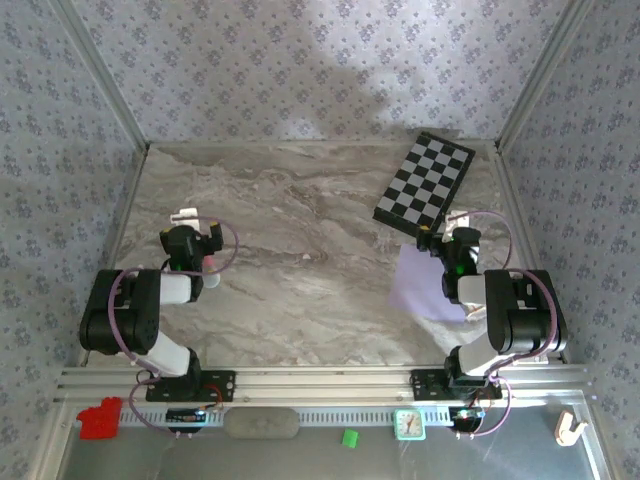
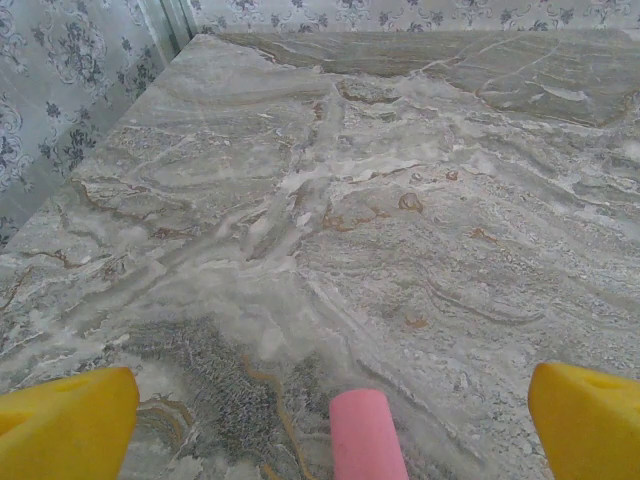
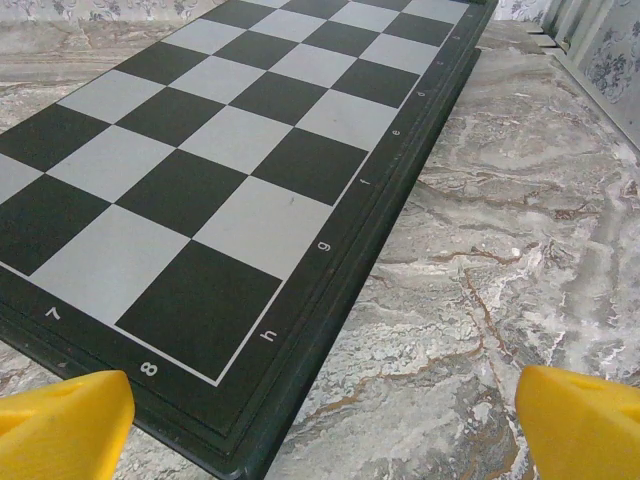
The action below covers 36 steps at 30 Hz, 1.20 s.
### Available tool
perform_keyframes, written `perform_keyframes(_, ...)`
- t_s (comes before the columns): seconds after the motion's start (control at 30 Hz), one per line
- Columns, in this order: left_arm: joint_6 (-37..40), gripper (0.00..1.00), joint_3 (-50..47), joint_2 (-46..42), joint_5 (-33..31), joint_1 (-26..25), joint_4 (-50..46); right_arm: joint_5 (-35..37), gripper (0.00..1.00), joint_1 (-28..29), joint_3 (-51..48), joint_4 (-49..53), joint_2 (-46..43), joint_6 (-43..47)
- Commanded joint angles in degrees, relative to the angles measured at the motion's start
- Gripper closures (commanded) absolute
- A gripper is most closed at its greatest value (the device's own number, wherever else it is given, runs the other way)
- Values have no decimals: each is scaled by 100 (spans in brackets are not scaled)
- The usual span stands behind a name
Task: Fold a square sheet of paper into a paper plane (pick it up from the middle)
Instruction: Move the square sheet of paper to the center of the table.
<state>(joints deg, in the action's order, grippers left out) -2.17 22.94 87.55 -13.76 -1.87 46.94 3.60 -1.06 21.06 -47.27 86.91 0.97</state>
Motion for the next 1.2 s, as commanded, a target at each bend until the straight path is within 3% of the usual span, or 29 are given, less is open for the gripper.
perform_keyframes(0.0,-64,0,-9,39,31,50,140,-41,0,-38,127,68,38,49)
perform_keyframes(1.17,-111,0,-31,5,303,173,132,-74,0,-45,110,52,11,60)
